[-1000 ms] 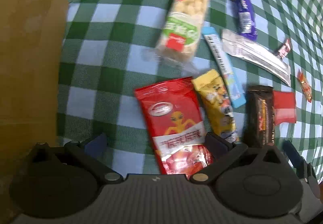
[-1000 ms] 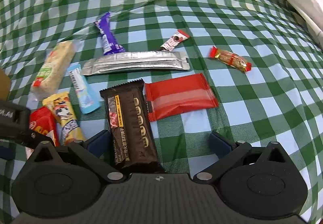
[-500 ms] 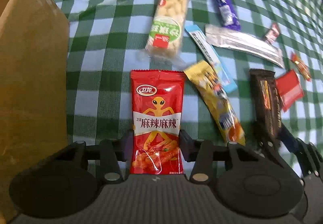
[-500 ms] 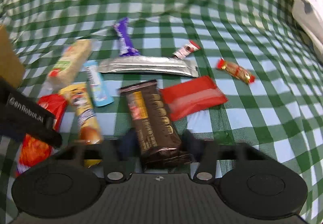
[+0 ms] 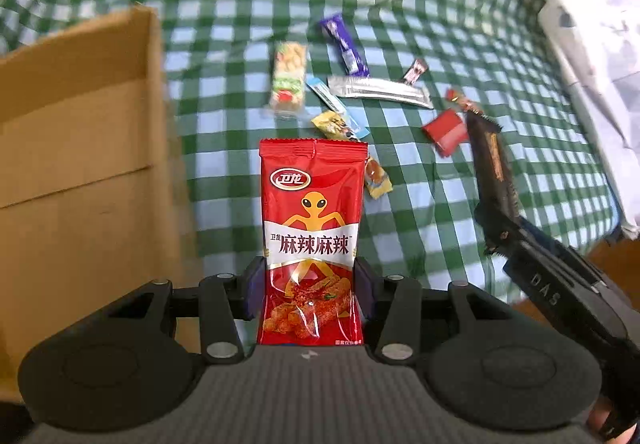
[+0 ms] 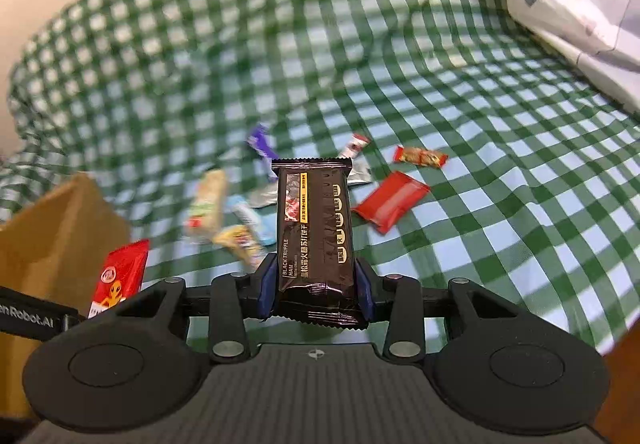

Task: Organize snacks
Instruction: 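Carry the red packet and chocolate bar over the cardboard box with both tools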

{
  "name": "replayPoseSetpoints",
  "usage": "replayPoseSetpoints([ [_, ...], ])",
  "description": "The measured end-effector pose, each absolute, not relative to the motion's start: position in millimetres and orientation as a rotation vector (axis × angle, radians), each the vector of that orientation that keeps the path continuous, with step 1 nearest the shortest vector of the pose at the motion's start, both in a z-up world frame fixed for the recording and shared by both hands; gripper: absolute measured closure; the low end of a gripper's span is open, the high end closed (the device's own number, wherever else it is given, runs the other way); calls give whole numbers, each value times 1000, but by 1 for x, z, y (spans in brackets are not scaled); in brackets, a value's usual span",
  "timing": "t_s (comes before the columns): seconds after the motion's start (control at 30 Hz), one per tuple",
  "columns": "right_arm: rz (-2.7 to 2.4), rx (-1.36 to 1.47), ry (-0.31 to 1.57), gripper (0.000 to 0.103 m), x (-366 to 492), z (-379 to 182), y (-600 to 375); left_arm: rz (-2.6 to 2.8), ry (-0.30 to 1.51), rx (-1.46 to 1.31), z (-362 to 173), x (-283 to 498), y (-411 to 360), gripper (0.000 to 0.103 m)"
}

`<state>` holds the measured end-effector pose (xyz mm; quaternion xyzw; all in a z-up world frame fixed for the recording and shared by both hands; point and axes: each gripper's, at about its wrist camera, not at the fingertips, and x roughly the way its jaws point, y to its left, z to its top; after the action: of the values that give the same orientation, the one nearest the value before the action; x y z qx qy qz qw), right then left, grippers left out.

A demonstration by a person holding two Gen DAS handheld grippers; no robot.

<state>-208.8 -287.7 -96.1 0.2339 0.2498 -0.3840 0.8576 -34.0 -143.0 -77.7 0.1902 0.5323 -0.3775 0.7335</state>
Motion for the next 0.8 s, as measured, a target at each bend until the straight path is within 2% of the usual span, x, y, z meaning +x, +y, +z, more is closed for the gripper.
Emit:
replayPoseSetpoints([
  [0.23,-668,477,530,61,-213,-66,-194,-737,1081,374,-25,-41,-29,52],
  [0.47,-485,401,562,61,-185,-41,-99,-627,1043,260,-1,-33,83,52],
  [0.8,-423,273,617,61,-159,-21,-32,-618,1015,153,6,-18,136,52],
])
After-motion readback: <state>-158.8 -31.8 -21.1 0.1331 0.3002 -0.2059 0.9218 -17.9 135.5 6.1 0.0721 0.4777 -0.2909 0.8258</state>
